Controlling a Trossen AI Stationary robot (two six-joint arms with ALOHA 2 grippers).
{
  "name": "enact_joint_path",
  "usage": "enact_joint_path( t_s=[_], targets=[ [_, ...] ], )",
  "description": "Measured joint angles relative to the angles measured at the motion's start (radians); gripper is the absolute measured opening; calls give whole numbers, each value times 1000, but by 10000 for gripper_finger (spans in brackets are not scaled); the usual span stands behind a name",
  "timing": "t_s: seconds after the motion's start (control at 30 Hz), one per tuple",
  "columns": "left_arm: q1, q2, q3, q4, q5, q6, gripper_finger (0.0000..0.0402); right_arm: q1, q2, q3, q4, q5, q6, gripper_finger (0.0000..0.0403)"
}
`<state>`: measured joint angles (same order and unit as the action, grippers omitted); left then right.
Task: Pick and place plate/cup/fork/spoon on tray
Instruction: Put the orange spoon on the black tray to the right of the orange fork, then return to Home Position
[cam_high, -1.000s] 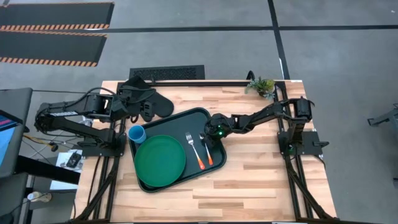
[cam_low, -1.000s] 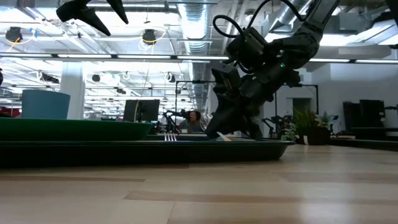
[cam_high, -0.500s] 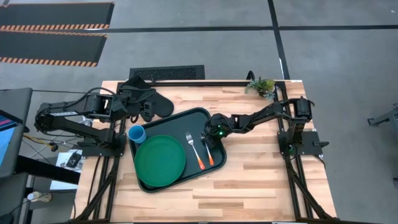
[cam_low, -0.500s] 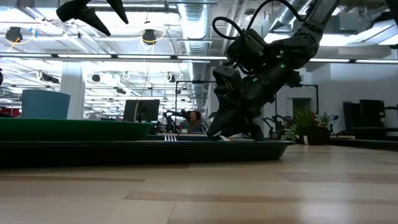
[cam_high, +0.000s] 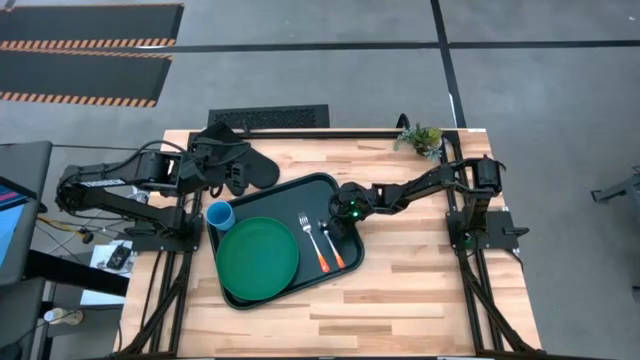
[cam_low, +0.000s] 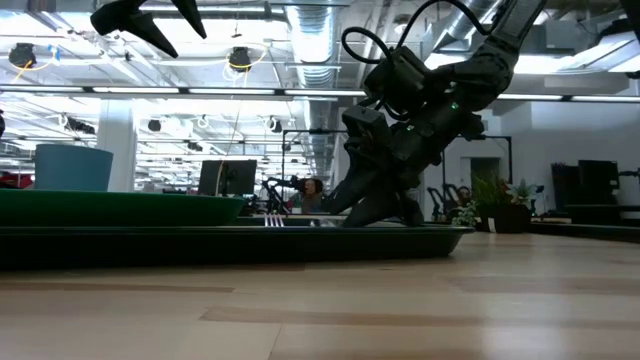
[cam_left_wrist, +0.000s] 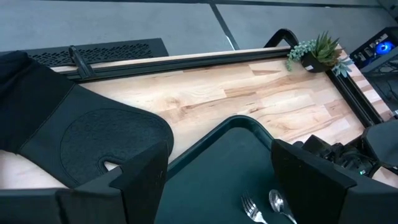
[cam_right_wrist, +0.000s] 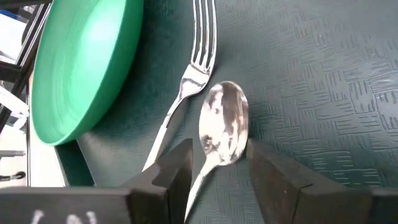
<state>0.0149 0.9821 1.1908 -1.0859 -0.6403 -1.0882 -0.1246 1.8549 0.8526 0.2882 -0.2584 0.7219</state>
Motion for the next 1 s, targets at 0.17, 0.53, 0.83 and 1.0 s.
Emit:
enact_joint_path(
  t_s=[0.17,0.53,0.83,1.0],
  targets=[
    [0,0,0,0,0,-6,270,0,0,0,-7,18,2,182],
    [0,0,0,1,5,-15,270,-43,-183,-1,-19,22,-5,184],
    [0,0,0,0,45,29,270,-183,-596,3,-100,-59,-133,181],
    [-23,0,0,44,-29,157,270,-225,-827,-16,-219,-132,-249,179]
  ],
)
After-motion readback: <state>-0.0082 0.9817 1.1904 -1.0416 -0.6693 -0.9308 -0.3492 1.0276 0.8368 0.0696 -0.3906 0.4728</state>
